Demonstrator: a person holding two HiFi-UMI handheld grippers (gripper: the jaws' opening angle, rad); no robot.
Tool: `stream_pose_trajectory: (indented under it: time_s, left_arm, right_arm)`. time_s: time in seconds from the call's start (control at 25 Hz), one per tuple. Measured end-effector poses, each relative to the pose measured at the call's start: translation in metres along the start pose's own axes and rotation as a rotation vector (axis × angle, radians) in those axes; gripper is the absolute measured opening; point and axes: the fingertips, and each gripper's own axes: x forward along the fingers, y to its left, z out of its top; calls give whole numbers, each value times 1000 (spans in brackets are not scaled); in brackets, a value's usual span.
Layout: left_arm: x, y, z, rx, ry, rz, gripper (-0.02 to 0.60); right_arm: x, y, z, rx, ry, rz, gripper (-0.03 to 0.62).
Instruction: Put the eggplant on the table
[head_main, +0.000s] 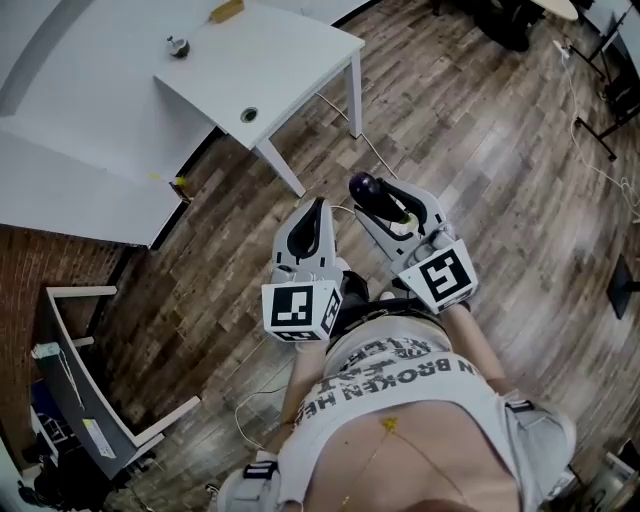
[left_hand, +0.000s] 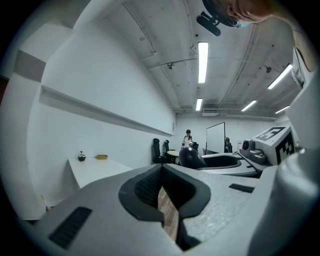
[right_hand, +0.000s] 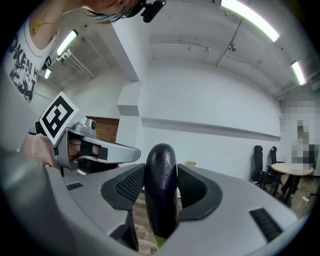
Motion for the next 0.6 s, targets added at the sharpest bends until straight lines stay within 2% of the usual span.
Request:
stream_pose_trajectory:
  time_s: [0.28, 0.6]
  left_arm:
    - [36, 44, 9, -3, 0, -47, -2]
    - [52, 92, 14, -10, -3, -55, -2]
  right_arm:
    - [58, -11, 3, -3, 11, -7, 202]
    - [111, -8, 5, 0, 25, -4, 202]
